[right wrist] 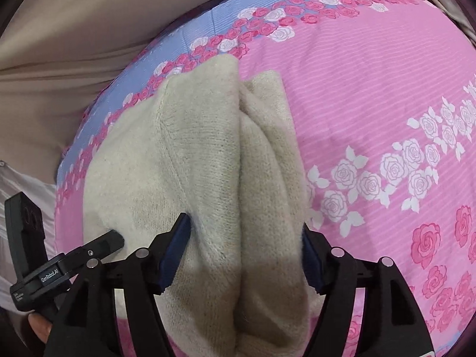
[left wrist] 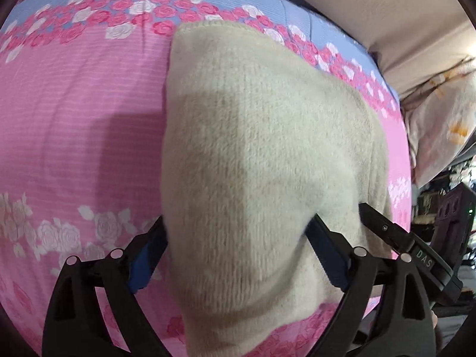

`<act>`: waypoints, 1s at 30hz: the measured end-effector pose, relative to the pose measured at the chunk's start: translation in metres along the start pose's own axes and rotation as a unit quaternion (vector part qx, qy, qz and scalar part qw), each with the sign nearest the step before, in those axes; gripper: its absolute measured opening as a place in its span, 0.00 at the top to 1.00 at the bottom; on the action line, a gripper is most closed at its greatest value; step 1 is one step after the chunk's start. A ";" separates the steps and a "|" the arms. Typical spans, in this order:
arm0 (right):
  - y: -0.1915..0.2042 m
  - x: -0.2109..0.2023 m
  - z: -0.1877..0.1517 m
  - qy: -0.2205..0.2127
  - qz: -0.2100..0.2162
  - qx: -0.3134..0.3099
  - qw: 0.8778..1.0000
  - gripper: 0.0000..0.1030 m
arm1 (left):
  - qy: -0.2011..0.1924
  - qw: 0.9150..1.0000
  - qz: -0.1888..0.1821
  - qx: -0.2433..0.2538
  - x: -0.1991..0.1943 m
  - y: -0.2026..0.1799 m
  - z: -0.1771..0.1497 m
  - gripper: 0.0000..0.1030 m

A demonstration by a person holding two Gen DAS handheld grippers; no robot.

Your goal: Fold small clothes

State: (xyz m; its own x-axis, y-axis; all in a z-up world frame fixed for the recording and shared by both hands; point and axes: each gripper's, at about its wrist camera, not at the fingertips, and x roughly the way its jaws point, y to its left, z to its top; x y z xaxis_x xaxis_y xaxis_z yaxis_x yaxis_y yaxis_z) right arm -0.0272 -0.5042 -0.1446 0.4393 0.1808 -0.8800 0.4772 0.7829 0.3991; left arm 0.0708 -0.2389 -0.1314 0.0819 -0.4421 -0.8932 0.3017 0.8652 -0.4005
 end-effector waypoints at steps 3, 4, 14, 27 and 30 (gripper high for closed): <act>-0.002 0.006 0.001 0.001 0.008 0.011 1.000 0.29 | 0.005 1.000 0.010 0.008 0.005 -0.004 0.001 0.10; -0.003 0.006 0.000 0.001 0.010 0.011 1.000 0.29 | 0.007 1.000 0.012 0.005 0.008 -0.005 0.002 0.09; 0.000 -0.018 0.009 -0.013 0.047 0.035 0.998 0.67 | 0.014 0.999 -0.036 -0.009 -0.005 -0.019 0.003 0.53; 0.107 -0.207 0.020 -0.203 0.070 -0.092 0.972 0.75 | -0.100 0.983 -0.114 0.105 -0.171 -0.110 0.018 0.58; 0.102 -0.208 0.026 -0.202 0.080 -0.080 0.973 0.75 | -0.128 0.979 -0.106 0.120 -0.199 -0.113 0.023 0.57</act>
State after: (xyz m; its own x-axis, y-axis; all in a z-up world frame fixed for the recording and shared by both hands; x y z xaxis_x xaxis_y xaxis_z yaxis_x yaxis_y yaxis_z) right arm -0.0506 -0.4773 0.0858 0.7763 0.0843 -0.6247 0.2685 0.8524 0.4487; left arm 0.0421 -0.2542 0.0968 0.2193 -0.6772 -0.7024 0.5494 0.6806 -0.4846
